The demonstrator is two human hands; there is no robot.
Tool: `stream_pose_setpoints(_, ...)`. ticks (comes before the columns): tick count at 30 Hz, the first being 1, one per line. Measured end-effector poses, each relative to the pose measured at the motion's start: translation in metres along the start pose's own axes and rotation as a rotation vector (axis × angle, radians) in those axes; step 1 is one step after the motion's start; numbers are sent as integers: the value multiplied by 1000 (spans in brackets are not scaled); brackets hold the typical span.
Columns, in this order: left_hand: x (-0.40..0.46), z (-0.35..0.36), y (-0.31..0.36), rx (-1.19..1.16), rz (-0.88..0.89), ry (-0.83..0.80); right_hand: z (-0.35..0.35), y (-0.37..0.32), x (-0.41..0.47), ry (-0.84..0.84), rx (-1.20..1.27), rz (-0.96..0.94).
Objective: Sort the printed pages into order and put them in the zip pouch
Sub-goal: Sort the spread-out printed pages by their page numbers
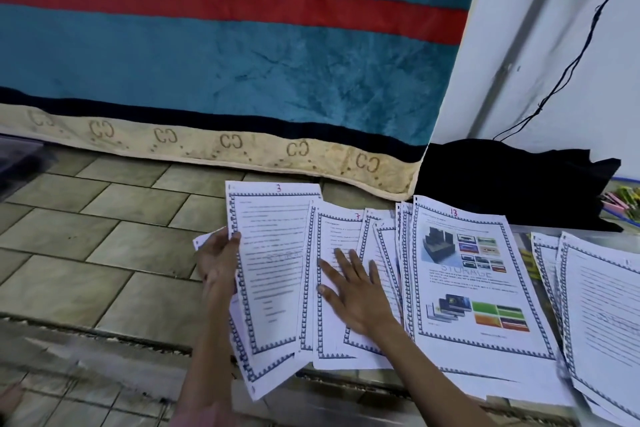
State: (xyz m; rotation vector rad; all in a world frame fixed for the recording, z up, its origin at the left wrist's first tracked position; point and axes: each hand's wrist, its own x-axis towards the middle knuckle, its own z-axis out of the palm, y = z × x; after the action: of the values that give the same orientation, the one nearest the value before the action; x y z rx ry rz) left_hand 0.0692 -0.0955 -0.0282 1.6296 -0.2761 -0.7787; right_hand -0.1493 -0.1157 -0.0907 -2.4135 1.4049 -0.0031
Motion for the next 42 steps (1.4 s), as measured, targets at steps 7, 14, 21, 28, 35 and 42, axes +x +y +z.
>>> stream_pose_setpoints(7, -11, -8, -10, 88, -156, -326, -5, 2, 8, 30, 27, 2)
stream_pose_setpoints(14, -43, 12, 39, 361, 210, -224, -2, 11, 4, 54, 102, 11)
stream_pose_setpoints(21, -122, 56, 115, 623, 623, -296, -8, 12, 5, 17, 90, 25)
stream_pose_setpoints(28, -204, 103, 146, 518, 873, -443, -52, 39, -15, 521, 362, 70)
stream_pose_setpoints(35, -185, 150, 122, 459, 673, -654, -106, 187, -95, 645, 232, 1063)
stream_pose_setpoints(42, -165, 183, 48, 384, -19, -916, -92, 232, -127, 371, 202, 1091)
